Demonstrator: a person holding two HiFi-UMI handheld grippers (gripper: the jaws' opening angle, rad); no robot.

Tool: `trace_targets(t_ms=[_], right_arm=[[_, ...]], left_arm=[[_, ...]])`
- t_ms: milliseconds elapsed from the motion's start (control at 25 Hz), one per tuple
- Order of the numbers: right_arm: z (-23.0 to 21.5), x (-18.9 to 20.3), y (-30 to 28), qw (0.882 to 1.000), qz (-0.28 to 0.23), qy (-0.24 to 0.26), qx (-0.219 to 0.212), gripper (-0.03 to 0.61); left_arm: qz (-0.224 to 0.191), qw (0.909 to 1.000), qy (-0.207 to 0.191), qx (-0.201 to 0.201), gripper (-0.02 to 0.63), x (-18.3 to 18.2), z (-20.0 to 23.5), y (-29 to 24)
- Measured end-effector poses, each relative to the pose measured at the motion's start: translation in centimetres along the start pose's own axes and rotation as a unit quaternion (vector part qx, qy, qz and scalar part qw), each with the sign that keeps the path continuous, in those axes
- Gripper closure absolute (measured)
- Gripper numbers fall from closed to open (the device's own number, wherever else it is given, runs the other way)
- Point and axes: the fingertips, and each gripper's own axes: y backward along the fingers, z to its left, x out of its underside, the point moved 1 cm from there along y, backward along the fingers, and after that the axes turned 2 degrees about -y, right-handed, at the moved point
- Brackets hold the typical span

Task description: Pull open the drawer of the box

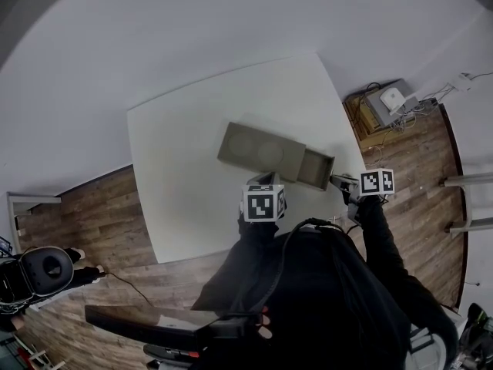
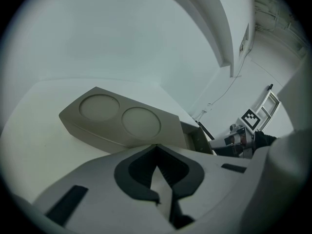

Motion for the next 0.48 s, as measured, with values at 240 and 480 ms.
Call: trace_targets(t_ms=[240,480], right_arm=[[-0.09,-0.21,0.11,1.0,0.002,0.0,0.0,0.552],[-0.13,0.34,0.31,1.0,0.002,0.001,0.0,0.552]], left_arm=[[0.0,1.0,0.002,0.001,0.618,-0.26,0.1,0.01],[-0.002,1.0,0.0,0.002,0.618,0.1,0.06,0.4]])
